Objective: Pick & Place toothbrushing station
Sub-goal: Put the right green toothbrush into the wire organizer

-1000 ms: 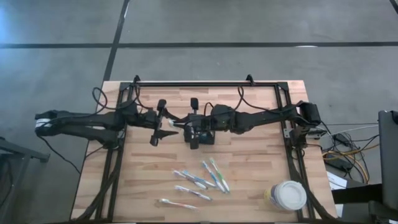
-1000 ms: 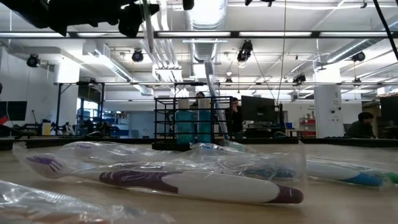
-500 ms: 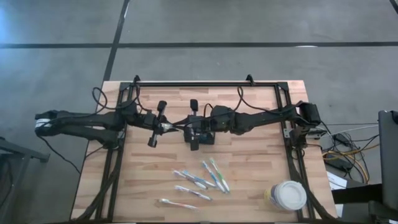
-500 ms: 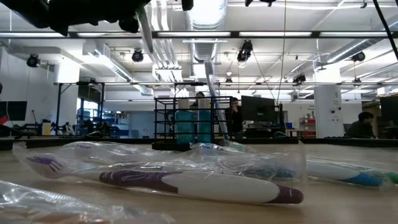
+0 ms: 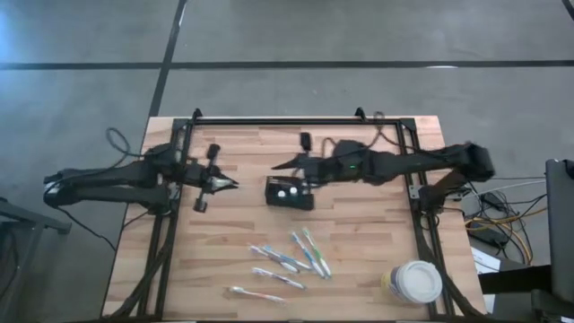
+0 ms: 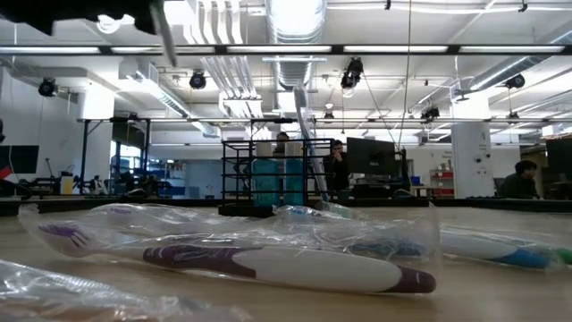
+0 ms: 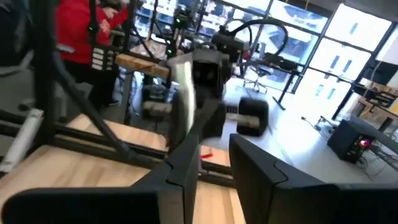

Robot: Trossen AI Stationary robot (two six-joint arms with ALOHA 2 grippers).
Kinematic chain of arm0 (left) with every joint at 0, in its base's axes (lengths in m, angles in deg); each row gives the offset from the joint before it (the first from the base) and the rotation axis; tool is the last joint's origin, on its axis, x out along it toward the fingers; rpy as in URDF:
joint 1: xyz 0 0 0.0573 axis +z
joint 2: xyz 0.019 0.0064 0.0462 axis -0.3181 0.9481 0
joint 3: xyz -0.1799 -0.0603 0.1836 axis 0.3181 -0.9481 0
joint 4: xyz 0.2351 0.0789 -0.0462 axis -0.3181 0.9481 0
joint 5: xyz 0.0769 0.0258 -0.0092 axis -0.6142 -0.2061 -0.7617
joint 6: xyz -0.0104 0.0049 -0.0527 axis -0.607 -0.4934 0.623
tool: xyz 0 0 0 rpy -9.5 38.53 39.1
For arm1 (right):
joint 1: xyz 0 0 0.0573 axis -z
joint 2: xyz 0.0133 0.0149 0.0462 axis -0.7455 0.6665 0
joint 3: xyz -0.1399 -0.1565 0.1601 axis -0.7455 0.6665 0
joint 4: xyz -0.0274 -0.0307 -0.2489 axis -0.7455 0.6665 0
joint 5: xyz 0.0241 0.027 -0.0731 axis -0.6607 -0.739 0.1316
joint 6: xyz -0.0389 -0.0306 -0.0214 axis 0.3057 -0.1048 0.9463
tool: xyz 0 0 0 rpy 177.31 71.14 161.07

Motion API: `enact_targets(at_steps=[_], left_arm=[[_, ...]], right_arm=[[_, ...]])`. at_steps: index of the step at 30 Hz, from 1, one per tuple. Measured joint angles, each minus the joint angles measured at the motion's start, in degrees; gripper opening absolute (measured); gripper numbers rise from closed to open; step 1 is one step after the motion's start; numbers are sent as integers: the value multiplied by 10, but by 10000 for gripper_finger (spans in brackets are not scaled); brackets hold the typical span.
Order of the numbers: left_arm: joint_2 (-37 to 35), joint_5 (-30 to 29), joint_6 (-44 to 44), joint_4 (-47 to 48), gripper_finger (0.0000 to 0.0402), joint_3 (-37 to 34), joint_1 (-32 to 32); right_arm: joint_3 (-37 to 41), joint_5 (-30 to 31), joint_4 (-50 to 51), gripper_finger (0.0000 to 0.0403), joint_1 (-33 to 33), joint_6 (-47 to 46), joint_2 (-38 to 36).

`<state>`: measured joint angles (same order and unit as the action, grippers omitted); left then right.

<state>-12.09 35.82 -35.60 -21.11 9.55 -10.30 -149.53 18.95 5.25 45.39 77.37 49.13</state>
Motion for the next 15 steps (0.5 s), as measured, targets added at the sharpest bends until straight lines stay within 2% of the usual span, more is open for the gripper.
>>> enact_targets(at_steps=[2,5,8,12,15], left_arm=[[-56,-15,-4,42,22,-7,2],[-129,-71,12,100,22,-13,3],[-176,-107,38,143,22,-16,4],[-206,-113,69,143,22,-56,4],[-222,-145,92,103,22,-93,3]], right_arm=[[44,0,-3,83,-3,0,-44],[129,-4,-38,67,-3,-12,-116],[229,-34,-99,48,3,-37,-186],[354,-51,-208,27,4,-64,-272],[436,-51,-260,13,5,-78,-330]])
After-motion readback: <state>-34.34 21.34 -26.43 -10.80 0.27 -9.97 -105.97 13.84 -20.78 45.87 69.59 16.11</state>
